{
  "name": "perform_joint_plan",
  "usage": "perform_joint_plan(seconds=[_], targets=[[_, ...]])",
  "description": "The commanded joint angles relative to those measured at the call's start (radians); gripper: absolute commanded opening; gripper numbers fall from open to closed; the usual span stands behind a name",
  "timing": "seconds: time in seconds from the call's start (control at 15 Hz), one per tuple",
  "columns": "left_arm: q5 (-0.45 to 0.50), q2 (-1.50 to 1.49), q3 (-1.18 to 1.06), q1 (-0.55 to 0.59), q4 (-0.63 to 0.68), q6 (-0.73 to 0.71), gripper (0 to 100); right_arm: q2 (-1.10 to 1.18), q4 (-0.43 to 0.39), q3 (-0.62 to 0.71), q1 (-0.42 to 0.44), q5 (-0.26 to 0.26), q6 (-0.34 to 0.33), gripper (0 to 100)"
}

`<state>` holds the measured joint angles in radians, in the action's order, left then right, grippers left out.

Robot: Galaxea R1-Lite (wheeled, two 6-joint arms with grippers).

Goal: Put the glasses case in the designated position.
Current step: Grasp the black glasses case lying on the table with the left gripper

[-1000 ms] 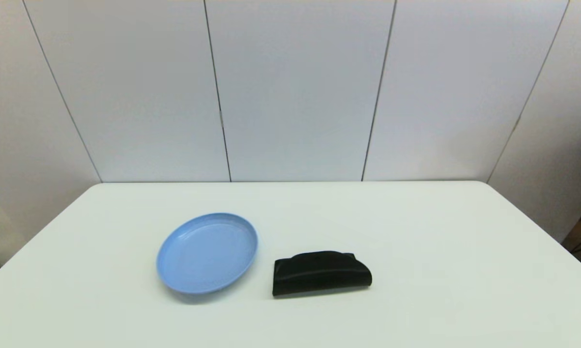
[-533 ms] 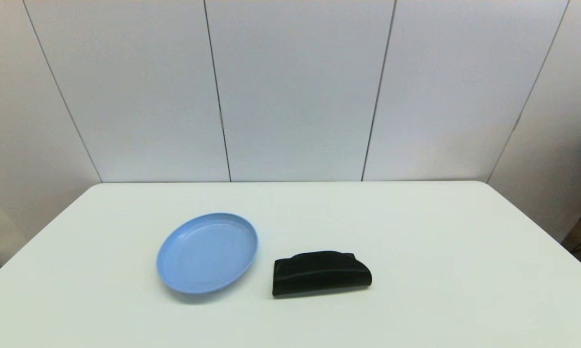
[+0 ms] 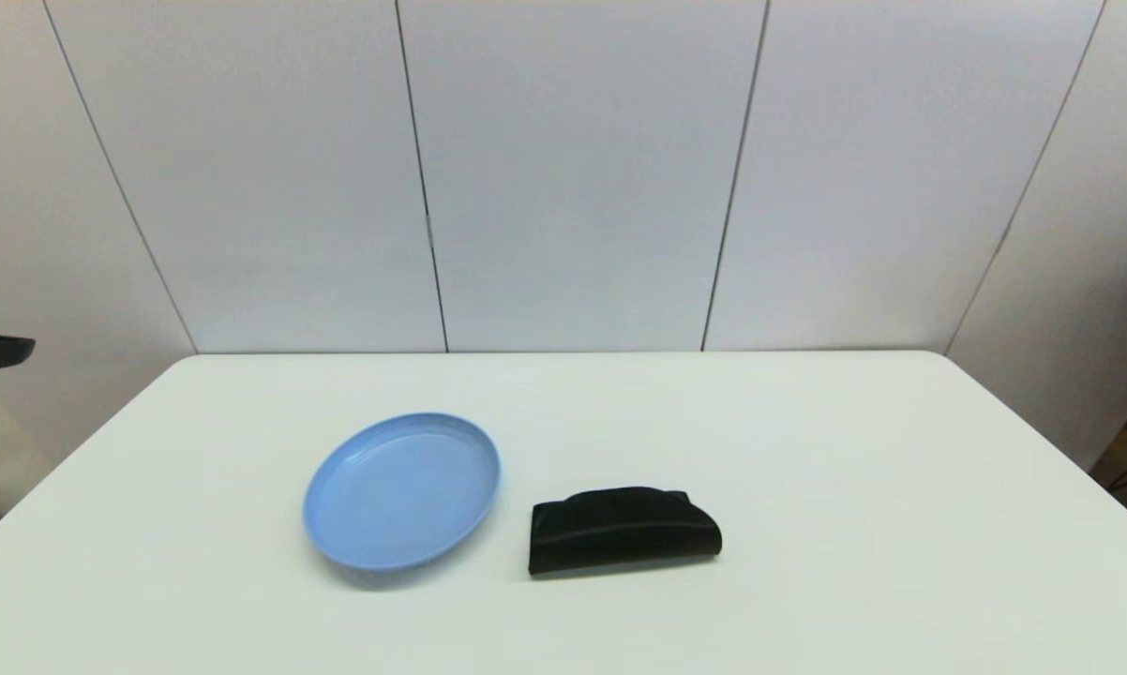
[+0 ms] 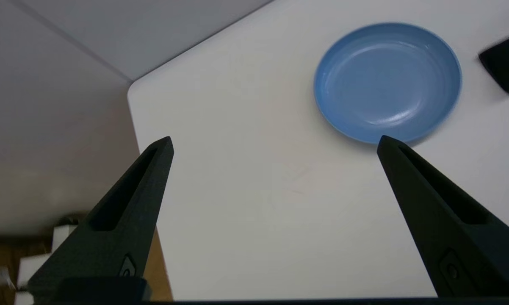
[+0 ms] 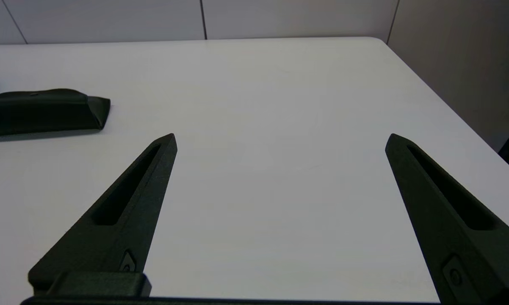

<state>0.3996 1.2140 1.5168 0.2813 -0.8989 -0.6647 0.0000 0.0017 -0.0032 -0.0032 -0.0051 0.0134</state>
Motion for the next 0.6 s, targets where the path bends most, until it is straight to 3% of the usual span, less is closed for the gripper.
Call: perform_joint_plan(seconds=[0.07,0.33,0.6], targets=[[0.119,0.397,0.402,0.026,-0.394,-0.414,100,0.0,0.0,0.0,0.0,0.001,0.0,100],[0.12,0.529,0.454,0.024,-0.551,-0.644,100,0.0,0.0,0.0,0.0,0.001,0.0,100],[0.137,0.596,0.454,-0.024,-0.598,-0.816,100,0.0,0.0,0.0,0.0,0.001,0.0,100]])
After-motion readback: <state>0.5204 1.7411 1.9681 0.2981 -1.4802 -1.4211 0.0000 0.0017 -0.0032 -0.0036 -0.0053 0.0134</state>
